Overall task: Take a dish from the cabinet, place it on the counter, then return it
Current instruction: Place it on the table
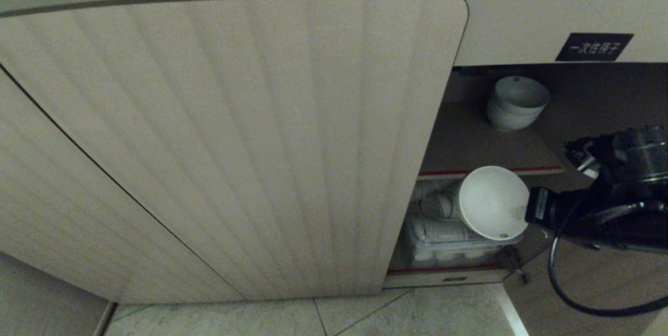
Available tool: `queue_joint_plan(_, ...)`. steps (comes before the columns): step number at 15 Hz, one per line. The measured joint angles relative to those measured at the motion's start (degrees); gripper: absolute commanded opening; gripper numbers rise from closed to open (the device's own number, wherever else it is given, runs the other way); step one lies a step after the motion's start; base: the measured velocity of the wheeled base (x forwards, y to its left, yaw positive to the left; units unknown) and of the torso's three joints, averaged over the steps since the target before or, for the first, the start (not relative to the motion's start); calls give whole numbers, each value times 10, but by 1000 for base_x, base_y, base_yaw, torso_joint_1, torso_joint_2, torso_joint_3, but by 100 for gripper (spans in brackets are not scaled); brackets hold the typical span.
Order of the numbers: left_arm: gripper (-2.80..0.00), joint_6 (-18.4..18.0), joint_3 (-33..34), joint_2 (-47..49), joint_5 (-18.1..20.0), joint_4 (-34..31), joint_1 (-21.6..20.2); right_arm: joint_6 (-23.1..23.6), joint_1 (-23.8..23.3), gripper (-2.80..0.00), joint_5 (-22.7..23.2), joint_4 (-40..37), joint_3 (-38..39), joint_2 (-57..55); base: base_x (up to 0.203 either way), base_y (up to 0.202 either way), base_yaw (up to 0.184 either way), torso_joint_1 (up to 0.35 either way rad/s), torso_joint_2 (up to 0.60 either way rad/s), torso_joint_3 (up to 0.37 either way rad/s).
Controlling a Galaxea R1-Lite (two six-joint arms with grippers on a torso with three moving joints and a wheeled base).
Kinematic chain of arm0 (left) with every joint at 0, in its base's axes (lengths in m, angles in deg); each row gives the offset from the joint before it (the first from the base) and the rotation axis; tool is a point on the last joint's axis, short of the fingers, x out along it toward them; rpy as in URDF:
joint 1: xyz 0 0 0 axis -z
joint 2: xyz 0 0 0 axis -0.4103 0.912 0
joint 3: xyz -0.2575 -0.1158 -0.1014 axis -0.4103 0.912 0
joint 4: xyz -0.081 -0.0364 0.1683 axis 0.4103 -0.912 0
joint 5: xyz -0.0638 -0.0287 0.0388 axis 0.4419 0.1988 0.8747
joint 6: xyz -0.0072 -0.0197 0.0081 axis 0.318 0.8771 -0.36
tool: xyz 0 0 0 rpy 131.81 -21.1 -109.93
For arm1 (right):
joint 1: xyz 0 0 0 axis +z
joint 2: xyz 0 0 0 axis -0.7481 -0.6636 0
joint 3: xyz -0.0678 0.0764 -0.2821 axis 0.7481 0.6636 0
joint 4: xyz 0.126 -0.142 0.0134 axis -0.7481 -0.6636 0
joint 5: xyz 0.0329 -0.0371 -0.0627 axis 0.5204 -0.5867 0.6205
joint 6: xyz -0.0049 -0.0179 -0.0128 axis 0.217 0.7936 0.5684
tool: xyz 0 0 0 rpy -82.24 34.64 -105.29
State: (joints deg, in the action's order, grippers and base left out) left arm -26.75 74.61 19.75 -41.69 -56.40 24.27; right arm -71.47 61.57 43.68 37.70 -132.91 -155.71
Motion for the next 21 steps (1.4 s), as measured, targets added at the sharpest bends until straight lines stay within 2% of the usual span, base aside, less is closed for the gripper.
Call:
queue_joint_plan(7,-280,0,0,0,0,0,0,0,5,-280,4,-90,37,76,0,0,0,0,0,0)
queue_joint_plan(11,-280,0,0,0,0,0,0,-1,26,-280,7,-142,69,126,0,0,0,0,0,0)
queue_joint_plan(21,-280,0,0,0,0,0,0,-1,46,-280,38,-365,76,273,0,0,0,0,0,0)
